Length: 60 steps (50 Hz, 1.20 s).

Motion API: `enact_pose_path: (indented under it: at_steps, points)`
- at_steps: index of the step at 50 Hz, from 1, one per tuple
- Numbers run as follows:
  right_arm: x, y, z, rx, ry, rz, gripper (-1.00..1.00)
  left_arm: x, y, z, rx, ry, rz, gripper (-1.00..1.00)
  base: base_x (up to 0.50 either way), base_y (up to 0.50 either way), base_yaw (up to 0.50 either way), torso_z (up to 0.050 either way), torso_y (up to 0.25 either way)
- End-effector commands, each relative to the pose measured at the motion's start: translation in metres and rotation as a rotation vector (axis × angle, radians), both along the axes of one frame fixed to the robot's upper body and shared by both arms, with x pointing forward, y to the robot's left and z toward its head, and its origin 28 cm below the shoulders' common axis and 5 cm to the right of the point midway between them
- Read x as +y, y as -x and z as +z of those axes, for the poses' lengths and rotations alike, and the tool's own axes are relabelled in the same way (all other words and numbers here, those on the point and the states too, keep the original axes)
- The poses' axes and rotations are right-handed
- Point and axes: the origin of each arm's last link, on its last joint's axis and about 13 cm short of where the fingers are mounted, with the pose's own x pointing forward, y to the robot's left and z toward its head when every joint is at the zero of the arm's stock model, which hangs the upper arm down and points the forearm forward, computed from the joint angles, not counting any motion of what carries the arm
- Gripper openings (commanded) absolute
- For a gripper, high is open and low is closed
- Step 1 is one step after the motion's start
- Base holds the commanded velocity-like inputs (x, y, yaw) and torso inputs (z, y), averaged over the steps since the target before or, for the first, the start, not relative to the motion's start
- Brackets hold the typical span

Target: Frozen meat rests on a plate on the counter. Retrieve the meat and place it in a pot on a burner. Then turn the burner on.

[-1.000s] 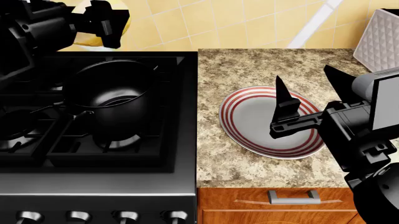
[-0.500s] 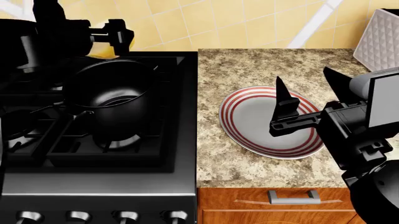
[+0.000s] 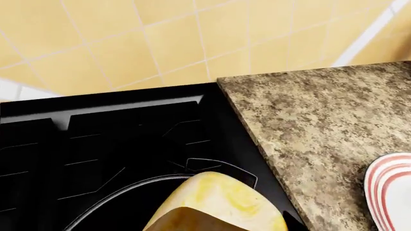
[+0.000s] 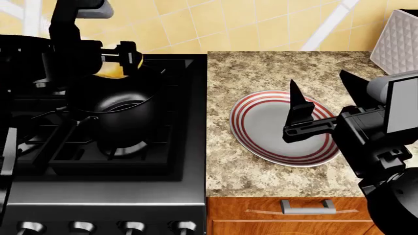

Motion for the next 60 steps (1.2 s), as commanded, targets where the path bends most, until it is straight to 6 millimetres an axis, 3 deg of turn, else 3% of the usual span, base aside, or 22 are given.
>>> enact_pose_path:
  at_steps: [1,31,43,60]
  points:
    - [0.000,0.000,0.000,-0.001,0.001,-0.001,1.00,0.000,0.002,-0.004,0.018,-0.007,0.004,-1.00,0.00,0.00,0.00,0.000,0.000]
    - [0.001,0.000,0.002,-0.003,0.005,-0.001,1.00,0.004,0.008,-0.011,0.029,-0.006,0.009,-1.00,0.00,0.00,0.00,0.000,0.000]
    - [0.001,0.000,0.002,-0.003,0.005,-0.001,1.00,0.004,0.009,-0.023,0.058,-0.013,0.007,-1.00,0.00,0.00,0.00,0.000,0.000]
    - [0.001,0.001,0.004,-0.007,0.007,0.000,1.00,0.006,0.012,-0.022,0.058,-0.014,0.008,-1.00,0.00,0.00,0.00,0.000,0.001]
